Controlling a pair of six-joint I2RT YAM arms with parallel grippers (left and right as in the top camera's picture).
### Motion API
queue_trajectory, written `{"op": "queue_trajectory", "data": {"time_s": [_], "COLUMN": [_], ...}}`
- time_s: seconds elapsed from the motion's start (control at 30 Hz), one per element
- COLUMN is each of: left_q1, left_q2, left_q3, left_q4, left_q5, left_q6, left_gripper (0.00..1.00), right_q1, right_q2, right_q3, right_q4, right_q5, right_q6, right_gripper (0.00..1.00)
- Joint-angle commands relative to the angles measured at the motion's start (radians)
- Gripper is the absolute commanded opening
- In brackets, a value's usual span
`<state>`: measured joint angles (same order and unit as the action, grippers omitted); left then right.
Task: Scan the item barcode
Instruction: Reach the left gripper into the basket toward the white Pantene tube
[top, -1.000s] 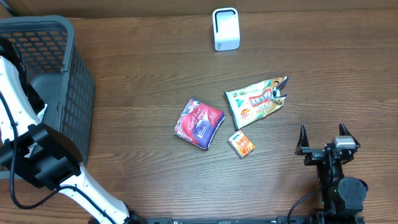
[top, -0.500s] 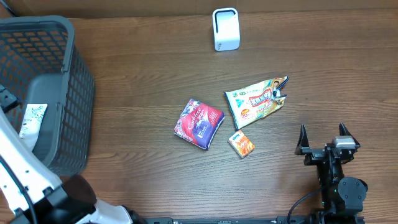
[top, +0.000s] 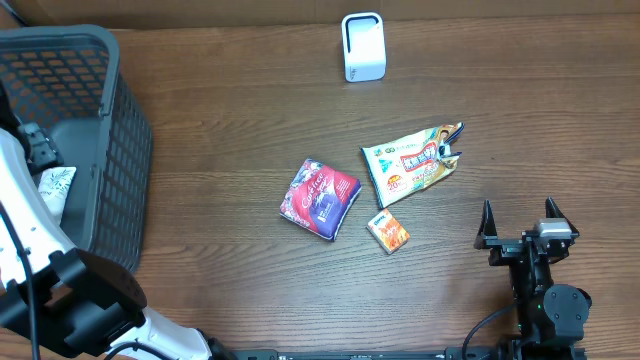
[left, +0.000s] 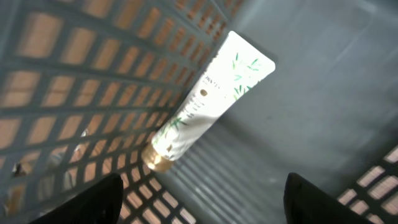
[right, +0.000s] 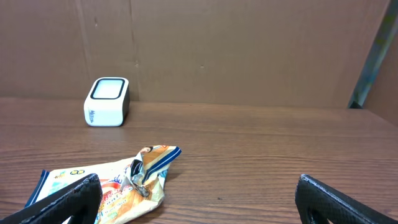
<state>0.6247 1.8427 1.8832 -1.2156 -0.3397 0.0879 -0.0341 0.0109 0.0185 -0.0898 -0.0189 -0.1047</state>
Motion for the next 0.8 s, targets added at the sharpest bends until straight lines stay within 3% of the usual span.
{"op": "queue_trajectory", "data": {"time_s": [0.0,0.27,0.43,0.67,0.77], "left_q1": [0.011,0.011,0.017,0.063,0.109], "left_q2": [0.002,0.001,0.001,0.001,0.002], "left_q3": [-0.087,-0.33,-0.42,-0.456,-0.458], "left_q4": [0.056,0.279,0.404,0.488,0.48], "left_q5": [-0.006,-0.001,-0.011,0.008,0.118], "left_q6": [0.16,0.33,0.441,0.474,0.478], "left_gripper": [0.74,0.74,0.8,0.94,0.94], "right_q1": [-0.005,-0.005,-0.005,-0.005,-0.005], "right_q2": [-0.008,-0.008,-0.008,-0.008,-0.008], "right_q3": [-0.01,-0.01,-0.01,-0.01,-0.01], "right_q4": [0.005,0.005,0.006,0.005,0.006], "right_q5": [0.002,0.002,0.002,0.002,0.002], "right_q6": [0.003,0.003,0.003,0.003,0.003], "right_gripper": [1.0,1.0,1.0,1.0,1.0]}}
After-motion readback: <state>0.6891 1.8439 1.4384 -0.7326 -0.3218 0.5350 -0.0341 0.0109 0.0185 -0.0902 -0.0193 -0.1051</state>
